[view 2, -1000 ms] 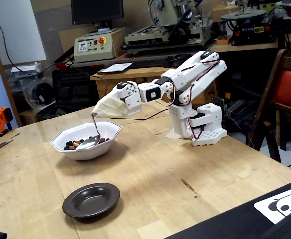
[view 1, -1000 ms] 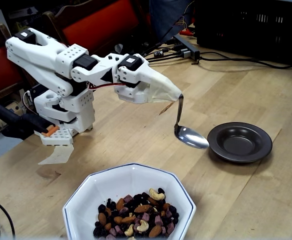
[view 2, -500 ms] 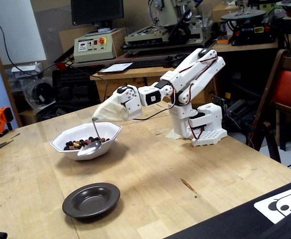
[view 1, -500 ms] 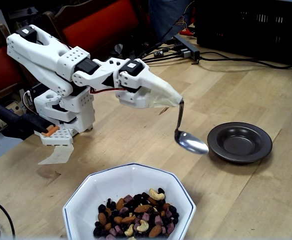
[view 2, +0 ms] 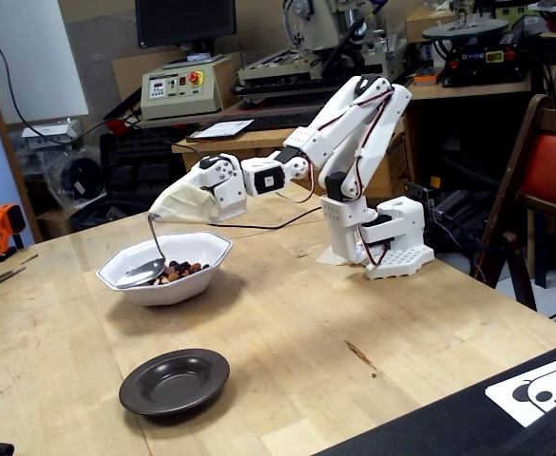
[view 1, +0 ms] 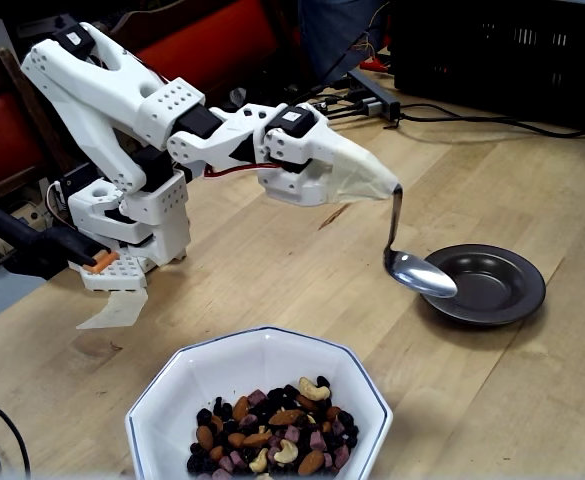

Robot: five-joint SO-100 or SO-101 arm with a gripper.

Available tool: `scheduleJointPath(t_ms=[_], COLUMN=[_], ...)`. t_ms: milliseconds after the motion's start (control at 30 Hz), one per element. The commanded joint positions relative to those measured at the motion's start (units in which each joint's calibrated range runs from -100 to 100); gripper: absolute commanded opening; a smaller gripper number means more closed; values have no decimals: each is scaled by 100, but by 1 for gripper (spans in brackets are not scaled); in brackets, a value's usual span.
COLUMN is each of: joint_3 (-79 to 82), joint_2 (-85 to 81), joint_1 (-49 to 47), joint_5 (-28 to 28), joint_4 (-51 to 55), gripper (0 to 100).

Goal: Use spoon to transfer food from the white bowl to brown plate

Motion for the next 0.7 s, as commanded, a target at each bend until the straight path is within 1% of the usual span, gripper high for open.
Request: scheduleJointPath(t_ms=[0,333,667], joint_3=[-382,-462,-462], joint_2=[623,2189,3088], joint_1=[-17,12,42], joint_5=[-10,-10,29], joint_4=[-1012,-2735,-3629], gripper=[2,2,2])
